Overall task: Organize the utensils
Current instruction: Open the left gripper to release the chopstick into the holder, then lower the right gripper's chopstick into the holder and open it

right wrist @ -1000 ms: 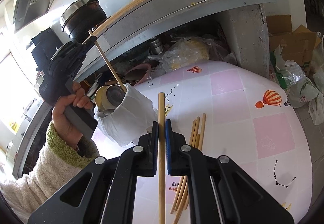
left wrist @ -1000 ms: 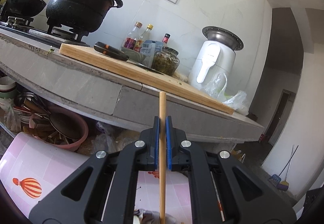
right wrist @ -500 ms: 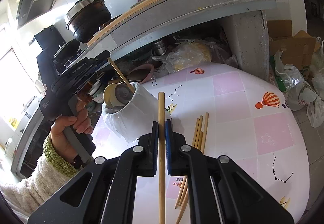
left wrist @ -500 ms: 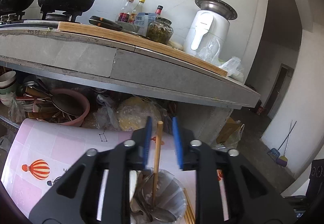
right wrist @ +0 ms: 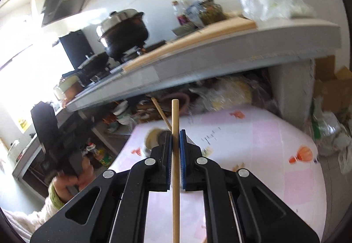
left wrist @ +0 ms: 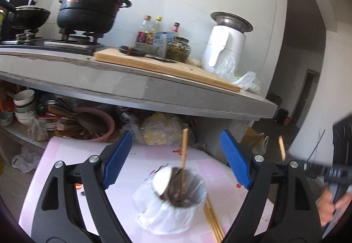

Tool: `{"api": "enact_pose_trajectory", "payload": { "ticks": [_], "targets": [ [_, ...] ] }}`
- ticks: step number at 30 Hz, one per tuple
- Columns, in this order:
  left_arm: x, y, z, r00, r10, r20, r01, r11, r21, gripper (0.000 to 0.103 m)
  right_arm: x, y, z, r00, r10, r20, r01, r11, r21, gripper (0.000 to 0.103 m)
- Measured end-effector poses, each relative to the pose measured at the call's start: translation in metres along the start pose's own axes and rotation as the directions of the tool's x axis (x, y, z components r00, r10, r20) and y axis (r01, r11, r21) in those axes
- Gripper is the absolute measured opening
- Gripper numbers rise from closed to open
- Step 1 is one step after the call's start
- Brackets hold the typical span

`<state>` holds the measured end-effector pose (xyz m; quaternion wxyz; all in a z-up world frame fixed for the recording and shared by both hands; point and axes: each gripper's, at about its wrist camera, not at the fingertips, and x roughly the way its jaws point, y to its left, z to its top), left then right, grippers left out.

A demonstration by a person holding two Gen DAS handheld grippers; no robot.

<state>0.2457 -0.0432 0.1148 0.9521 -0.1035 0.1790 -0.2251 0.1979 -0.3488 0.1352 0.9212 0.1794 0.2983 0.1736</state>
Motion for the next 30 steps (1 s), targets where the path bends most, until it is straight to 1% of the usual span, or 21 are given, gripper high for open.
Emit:
{"api": "enact_pose_trajectory", "payload": {
  "ticks": [2, 6, 9, 11, 13, 17, 21, 26, 30],
  "targets": [
    [-0.014, 0.011, -0.006, 0.999, 0.034, -0.007, -0.035, 0.999, -0.006, 0.082, 0.011, 0.011, 0.018, 0.999, 0.052, 0.017, -0.052, 0.999, -0.018, 0.007],
    [-0.042, 0.035, -0.026, 0.994, 0.105, -0.034, -0.106, 0.994, -0.031, 0.083, 0.038, 0.034, 0.050, 0.991, 0.125, 0.054, -0.122, 0.991, -0.056, 0.007],
    [-0.058, 0.051, -0.041, 0.986, 0.155, -0.059, -0.157, 0.987, -0.040, 0.084, 0.058, 0.052, 0.071, 0.982, 0.158, 0.100, -0.148, 0.984, -0.098, 0.007],
    [-0.069, 0.063, -0.052, 0.980, 0.184, -0.081, -0.188, 0.981, -0.046, 0.084, 0.072, 0.064, 0.083, 0.977, 0.164, 0.138, -0.146, 0.981, -0.131, 0.007],
    [-0.077, 0.072, -0.062, 0.972, 0.215, -0.098, -0.220, 0.974, -0.046, 0.084, 0.088, 0.071, 0.092, 0.972, 0.177, 0.157, -0.155, 0.978, -0.141, 0.007],
    [-0.090, 0.093, -0.079, 0.958, 0.255, -0.131, -0.264, 0.962, -0.063, 0.084, 0.120, 0.080, 0.099, 0.969, 0.166, 0.183, -0.139, 0.978, -0.153, 0.007],
    [-0.098, 0.108, -0.088, 0.946, 0.291, -0.145, -0.303, 0.950, -0.072, 0.084, 0.138, 0.089, 0.098, 0.968, 0.119, 0.220, -0.071, 0.975, -0.211, 0.007],
    [-0.098, 0.120, -0.094, 0.941, 0.304, -0.151, -0.319, 0.943, -0.088, 0.084, 0.163, 0.085, 0.083, 0.974, 0.077, 0.214, -0.024, 0.970, -0.241, 0.007],
    [-0.096, 0.123, -0.095, 0.941, 0.301, -0.155, -0.317, 0.944, -0.094, 0.084, 0.174, 0.079, 0.071, 0.976, 0.053, 0.209, 0.002, 0.967, -0.255, 0.007]
  ]
}}
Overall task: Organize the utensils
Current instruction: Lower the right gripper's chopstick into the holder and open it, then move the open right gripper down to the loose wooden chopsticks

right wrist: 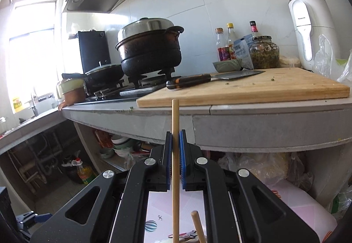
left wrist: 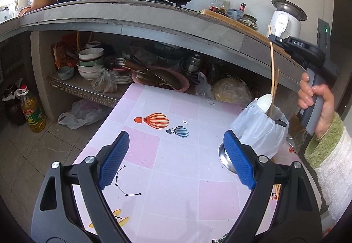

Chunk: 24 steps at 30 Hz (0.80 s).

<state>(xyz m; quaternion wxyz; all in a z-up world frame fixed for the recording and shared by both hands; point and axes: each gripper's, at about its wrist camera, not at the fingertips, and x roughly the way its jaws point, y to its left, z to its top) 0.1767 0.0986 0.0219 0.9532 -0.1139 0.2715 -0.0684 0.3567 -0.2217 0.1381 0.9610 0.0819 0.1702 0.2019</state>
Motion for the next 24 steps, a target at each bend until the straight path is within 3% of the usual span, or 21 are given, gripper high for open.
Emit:
{"api": "enact_pose_trajectory", "payload": {
  "ticks": [9, 15, 17, 19, 24],
  "targets": [
    [0.003, -0.001, -0.001, 1.000, -0.004, -0.001, 0.004, 1.000, 0.006, 0.084, -0.014, -0.009, -0.034, 0.999, 0.002, -0.039, -0.002, 1.000, -0.005, 0.007],
    [0.005, -0.003, -0.001, 1.000, -0.016, -0.006, 0.016, 1.000, 0.001, 0.084, -0.033, -0.014, -0.053, 0.992, 0.039, -0.116, -0.038, 0.999, 0.015, 0.009],
    [0.005, -0.003, -0.001, 1.000, -0.021, -0.009, 0.021, 1.000, 0.000, 0.084, -0.039, -0.016, -0.056, 0.985, 0.073, -0.153, -0.069, 0.997, 0.032, 0.021],
    [0.006, -0.004, 0.000, 1.000, -0.024, -0.010, 0.024, 1.000, 0.000, 0.084, -0.045, -0.018, -0.056, 0.981, 0.101, -0.168, -0.094, 0.994, 0.049, 0.040],
    [0.005, -0.008, -0.001, 0.999, -0.032, -0.011, 0.032, 0.999, 0.004, 0.084, -0.058, -0.028, -0.041, 0.988, 0.095, -0.121, -0.087, 0.994, 0.070, 0.043]
  ]
}}
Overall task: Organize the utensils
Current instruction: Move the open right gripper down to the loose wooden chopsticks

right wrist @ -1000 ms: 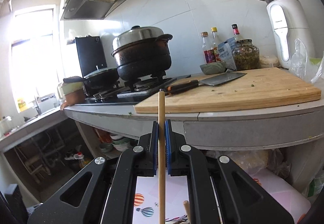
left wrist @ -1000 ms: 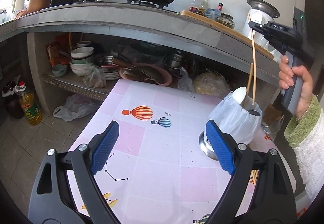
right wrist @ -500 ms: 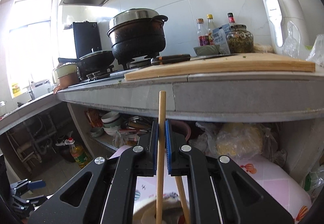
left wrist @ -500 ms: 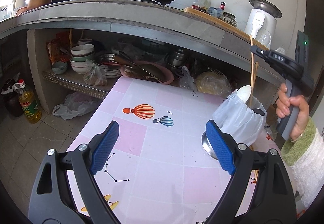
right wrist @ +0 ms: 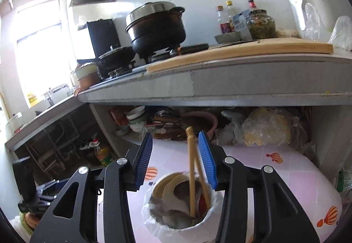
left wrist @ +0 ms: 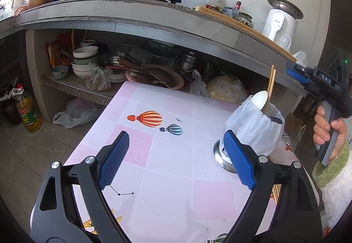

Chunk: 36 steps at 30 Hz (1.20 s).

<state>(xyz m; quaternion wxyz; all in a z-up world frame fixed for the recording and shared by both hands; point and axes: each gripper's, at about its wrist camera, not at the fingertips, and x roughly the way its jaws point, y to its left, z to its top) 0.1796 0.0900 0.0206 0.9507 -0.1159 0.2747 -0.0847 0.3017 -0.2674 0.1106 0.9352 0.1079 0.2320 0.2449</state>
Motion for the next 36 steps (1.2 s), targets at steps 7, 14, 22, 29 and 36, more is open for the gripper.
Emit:
{"api": "enact_pose_trajectory", "payload": {
  "ticks": [7, 14, 22, 29, 36],
  "targets": [
    [0.000, -0.004, -0.002, 1.000, -0.006, -0.008, 0.006, 1.000, 0.010, 0.084, 0.054, -0.028, 0.022, 0.981, -0.028, -0.191, 0.048, 0.993, 0.104, 0.043],
    [0.004, 0.001, -0.001, 1.000, 0.007, -0.016, -0.007, 1.000, -0.004, 0.084, 0.087, -0.058, 0.031, 0.961, 0.081, -0.264, 0.003, 0.953, 0.304, 0.043],
    [0.006, 0.001, -0.001, 1.000, 0.003, -0.023, -0.003, 1.000, -0.003, 0.084, 0.114, -0.065, 0.030, 0.928, 0.119, -0.352, 0.025, 0.925, 0.378, 0.038],
    [0.005, 0.003, -0.001, 1.000, 0.000, -0.021, 0.000, 1.000, -0.018, 0.084, 0.118, -0.055, 0.023, 0.909, 0.167, -0.382, -0.018, 0.931, 0.365, 0.020],
    [0.004, 0.003, -0.001, 1.000, -0.005, -0.021, 0.004, 1.000, -0.024, 0.084, 0.100, -0.038, 0.013, 0.903, 0.159, -0.399, -0.033, 0.952, 0.304, 0.005]
  ]
}}
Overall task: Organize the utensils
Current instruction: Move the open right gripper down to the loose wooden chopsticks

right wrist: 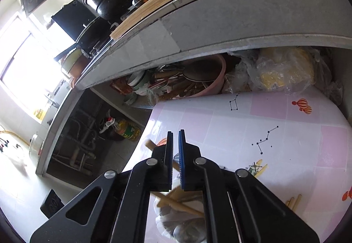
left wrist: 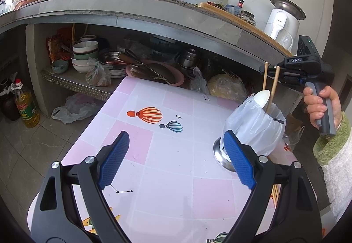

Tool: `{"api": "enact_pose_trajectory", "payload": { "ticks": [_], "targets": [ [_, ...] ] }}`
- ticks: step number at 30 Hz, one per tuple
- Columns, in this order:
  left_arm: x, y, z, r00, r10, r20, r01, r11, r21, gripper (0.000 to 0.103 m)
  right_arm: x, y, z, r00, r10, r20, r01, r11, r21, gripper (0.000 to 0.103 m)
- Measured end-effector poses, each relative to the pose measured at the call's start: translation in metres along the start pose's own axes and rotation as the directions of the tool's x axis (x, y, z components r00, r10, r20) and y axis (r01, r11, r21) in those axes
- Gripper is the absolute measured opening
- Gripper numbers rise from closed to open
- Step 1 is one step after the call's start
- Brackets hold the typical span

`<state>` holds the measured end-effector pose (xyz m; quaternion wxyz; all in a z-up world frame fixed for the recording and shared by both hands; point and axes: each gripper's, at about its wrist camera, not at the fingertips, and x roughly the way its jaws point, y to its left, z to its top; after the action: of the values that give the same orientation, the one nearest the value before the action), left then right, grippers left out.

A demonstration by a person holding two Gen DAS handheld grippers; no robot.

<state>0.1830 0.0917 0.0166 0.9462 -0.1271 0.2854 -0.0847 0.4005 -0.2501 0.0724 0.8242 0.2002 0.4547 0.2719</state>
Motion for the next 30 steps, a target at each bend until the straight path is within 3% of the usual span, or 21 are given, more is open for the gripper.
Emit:
{"api": "enact_pose_trajectory", "payload": {
  "ticks": [8, 12, 19, 22, 27, 30],
  "targets": [
    [0.000, -0.002, -0.001, 1.000, -0.008, -0.005, 0.008, 1.000, 0.006, 0.084, -0.006, 0.016, -0.031, 0.999, -0.048, -0.024, 0.045, 0.995, -0.090, 0.005],
    [-0.001, -0.005, 0.000, 1.000, -0.014, -0.003, 0.014, 1.000, 0.011, 0.084, -0.019, 0.020, -0.033, 0.996, -0.090, 0.029, 0.093, 0.988, -0.123, 0.005],
    [-0.004, -0.014, -0.003, 1.000, -0.025, -0.004, 0.025, 0.999, 0.029, 0.084, -0.063, 0.010, -0.045, 0.989, -0.087, 0.123, 0.099, 0.991, -0.090, 0.006],
    [-0.005, -0.020, -0.006, 0.999, -0.039, -0.013, 0.039, 0.998, 0.040, 0.084, -0.088, 0.004, -0.063, 0.982, -0.104, 0.157, 0.118, 0.990, -0.081, 0.007],
    [-0.007, -0.039, -0.017, 0.995, -0.092, -0.035, 0.095, 0.991, 0.093, 0.084, -0.133, -0.015, -0.115, 0.953, -0.215, 0.212, 0.230, 0.972, -0.049, 0.014],
    [-0.004, -0.054, -0.029, 0.989, -0.131, -0.069, 0.139, 0.982, 0.131, 0.084, -0.144, -0.033, -0.151, 0.937, -0.289, 0.197, 0.299, 0.954, -0.018, 0.014]
  ]
}}
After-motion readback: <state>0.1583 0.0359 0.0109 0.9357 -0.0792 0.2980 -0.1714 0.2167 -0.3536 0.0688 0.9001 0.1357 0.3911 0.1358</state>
